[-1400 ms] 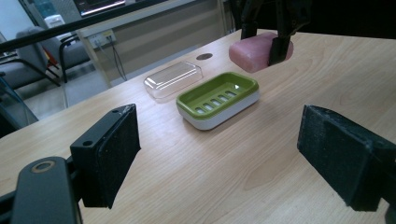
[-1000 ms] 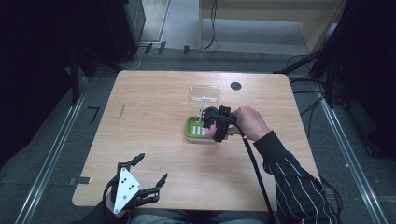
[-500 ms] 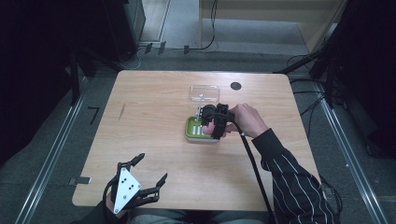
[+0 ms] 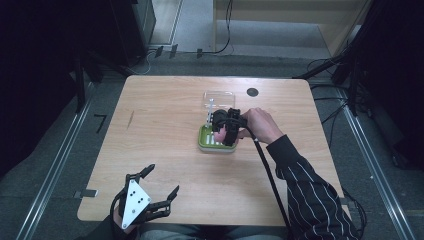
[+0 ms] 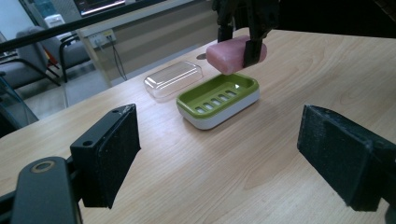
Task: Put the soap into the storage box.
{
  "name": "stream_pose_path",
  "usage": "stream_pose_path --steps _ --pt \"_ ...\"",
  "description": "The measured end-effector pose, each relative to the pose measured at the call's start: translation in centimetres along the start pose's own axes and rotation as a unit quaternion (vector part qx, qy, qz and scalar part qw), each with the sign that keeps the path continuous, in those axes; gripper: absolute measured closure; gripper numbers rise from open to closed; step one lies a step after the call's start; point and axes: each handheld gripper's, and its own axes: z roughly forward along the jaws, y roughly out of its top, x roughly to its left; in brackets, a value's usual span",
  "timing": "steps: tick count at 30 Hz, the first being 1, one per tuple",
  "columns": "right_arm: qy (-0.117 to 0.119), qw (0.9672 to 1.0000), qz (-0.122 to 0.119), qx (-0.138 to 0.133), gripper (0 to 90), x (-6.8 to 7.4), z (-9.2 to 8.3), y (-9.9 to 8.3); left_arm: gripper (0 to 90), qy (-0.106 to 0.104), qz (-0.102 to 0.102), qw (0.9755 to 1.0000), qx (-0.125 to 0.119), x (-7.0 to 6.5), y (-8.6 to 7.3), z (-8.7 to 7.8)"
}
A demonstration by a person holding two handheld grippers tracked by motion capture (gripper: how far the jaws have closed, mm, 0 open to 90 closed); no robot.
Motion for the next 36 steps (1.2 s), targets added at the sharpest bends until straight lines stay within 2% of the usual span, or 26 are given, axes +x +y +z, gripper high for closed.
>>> stream_pose_path --steps 3,11,12,18,20,23,27,30,31,36 --pt "0.003 1.0000 0.005 0.000 39.1 -0.1 0.2 0.1 13.6 0.000 0.000 1.0000 0.001 0.0 0.0 0.0" --pt "0.006 1.0000 -0.001 -0.004 39.1 -0.8 0.9 0.3 13.6 0.000 0.000 1.0000 0.001 0.0 0.0 0.0" --pt "0.007 1.0000 0.007 -0.001 39.1 -0.7 1.0 0.3 13.6 0.000 0.000 1.0000 0.000 0.0 0.0 0.0" --pt "0.010 0.9999 0.005 -0.003 39.1 -1.0 1.7 0.4 13.6 0.001 0.000 1.0000 0.001 0.0 0.0 0.0" --pt "0.009 0.9999 -0.004 -0.008 39.1 -1.3 1.9 0.4 13.6 0.001 0.000 1.0000 0.001 0.0 0.0 0.0" --pt "0.011 0.9999 0.005 -0.007 39.1 -1.3 2.2 0.5 13.6 0.001 0.001 1.0000 0.001 0.0 0.0 0.0" --pt "0.013 0.9999 -0.002 -0.008 39.1 -1.6 2.7 0.6 13.6 0.000 0.001 1.0000 0.002 0.0 0.0 0.0" --pt "0.015 0.9999 0.006 -0.005 39.1 -1.6 2.9 0.6 13.7 0.001 0.000 1.0000 0.002 0.0 0.0 0.0" --pt "0.012 0.9999 0.000 -0.009 39.1 -1.7 3.0 0.7 13.6 0.001 0.000 1.0000 0.002 0.0 0.0 0.0" --pt "0.012 0.9998 0.000 -0.013 39.1 -1.8 3.6 0.8 13.6 0.001 0.000 1.0000 0.002 0.0 0.0 0.0"
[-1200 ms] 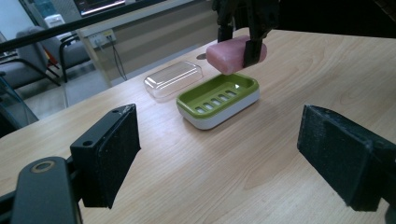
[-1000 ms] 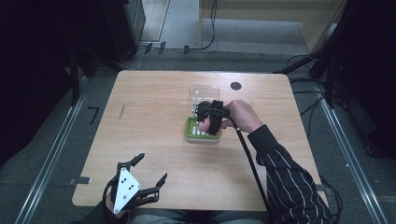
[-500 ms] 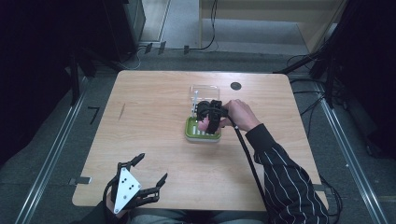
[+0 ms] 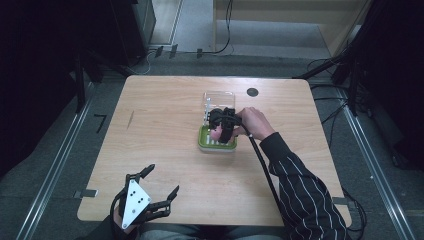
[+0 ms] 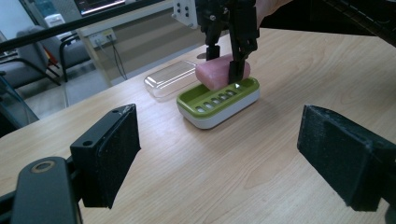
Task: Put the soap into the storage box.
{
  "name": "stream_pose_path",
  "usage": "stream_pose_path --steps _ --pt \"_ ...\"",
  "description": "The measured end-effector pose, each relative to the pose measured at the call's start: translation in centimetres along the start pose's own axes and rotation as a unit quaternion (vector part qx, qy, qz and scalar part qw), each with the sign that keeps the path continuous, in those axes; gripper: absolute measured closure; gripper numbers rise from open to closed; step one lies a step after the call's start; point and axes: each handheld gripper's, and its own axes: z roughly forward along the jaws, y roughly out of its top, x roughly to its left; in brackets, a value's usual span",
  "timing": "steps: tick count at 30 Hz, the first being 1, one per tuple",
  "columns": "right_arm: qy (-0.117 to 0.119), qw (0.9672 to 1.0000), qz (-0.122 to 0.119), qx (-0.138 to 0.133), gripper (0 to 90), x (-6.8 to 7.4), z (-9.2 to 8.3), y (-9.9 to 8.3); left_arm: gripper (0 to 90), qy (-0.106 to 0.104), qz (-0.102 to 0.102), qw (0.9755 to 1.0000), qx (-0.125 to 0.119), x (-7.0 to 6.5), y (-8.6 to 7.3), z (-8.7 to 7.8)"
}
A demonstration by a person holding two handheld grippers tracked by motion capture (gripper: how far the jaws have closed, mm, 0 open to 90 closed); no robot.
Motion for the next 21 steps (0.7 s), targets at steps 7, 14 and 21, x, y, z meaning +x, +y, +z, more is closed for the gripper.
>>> stream_pose_path --steps 7,14,21 --pt "0.005 1.0000 0.001 0.002 39.1 -0.1 0.6 0.3 13.6 0.000 0.000 1.0000 -0.001 0.0 0.0 0.0" --pt "0.013 0.9999 -0.006 -0.001 39.1 -0.3 1.3 0.5 13.6 0.000 0.000 1.0000 -0.001 0.0 0.0 0.0" --pt "0.017 0.9998 -0.004 0.003 39.1 -0.3 1.7 0.4 13.6 0.000 0.000 1.0000 -0.001 0.0 0.0 0.0"
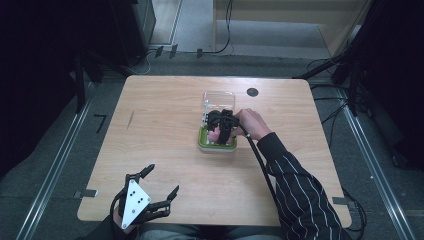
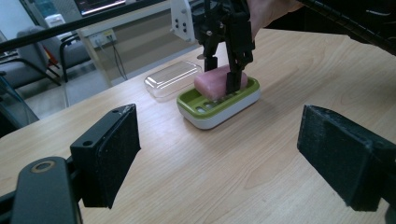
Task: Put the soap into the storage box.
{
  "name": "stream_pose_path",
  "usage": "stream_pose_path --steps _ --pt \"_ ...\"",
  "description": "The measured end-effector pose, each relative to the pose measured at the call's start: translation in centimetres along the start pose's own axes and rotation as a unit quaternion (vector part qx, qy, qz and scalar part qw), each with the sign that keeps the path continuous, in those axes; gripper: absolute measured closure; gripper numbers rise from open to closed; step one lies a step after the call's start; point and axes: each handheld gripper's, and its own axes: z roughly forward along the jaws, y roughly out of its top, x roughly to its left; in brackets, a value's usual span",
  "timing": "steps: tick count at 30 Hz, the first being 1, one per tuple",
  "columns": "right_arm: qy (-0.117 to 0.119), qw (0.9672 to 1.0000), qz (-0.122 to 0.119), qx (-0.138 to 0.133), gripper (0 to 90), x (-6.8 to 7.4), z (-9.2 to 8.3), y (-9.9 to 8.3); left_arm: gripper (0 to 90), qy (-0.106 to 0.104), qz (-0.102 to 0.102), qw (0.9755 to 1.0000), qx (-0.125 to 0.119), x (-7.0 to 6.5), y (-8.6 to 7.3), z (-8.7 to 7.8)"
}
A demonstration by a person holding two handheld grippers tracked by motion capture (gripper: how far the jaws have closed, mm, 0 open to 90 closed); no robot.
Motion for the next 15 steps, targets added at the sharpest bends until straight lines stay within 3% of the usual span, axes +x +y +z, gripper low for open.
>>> stream_pose_path --steps 15 --pt "0.003 1.0000 -0.001 0.004 39.1 -0.13 1.03 -0.08 13.6 0.000 0.001 1.0000 0.000 -0.01 -0.01 0.01"
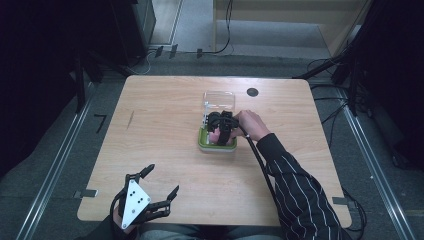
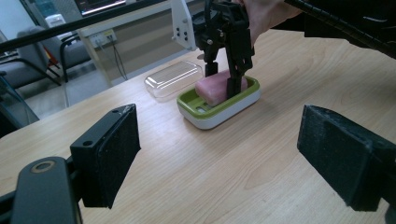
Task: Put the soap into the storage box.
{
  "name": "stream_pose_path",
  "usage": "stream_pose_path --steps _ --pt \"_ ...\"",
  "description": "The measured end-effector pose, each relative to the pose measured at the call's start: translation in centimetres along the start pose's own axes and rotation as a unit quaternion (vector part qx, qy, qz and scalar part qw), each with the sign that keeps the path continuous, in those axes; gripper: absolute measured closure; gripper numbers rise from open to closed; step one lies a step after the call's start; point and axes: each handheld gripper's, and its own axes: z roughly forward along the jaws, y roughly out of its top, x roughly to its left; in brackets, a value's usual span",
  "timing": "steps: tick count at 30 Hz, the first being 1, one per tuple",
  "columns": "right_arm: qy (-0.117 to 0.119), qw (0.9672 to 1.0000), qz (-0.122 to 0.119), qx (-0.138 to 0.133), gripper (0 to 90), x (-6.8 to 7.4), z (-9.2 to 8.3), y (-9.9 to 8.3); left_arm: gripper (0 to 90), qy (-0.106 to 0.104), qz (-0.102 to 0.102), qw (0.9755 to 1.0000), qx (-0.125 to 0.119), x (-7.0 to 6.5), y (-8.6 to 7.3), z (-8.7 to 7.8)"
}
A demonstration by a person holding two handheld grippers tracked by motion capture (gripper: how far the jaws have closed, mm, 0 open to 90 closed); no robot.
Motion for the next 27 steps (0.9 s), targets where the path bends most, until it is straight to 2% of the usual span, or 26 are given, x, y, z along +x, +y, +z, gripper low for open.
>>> stream_pose_path --steps 27 --pt "-0.010 0.9999 -0.009 -0.006 39.0 -0.04 0.77 0.10 13.6 0.000 0.001 1.0000 0.000 0.00 0.00 -0.01"
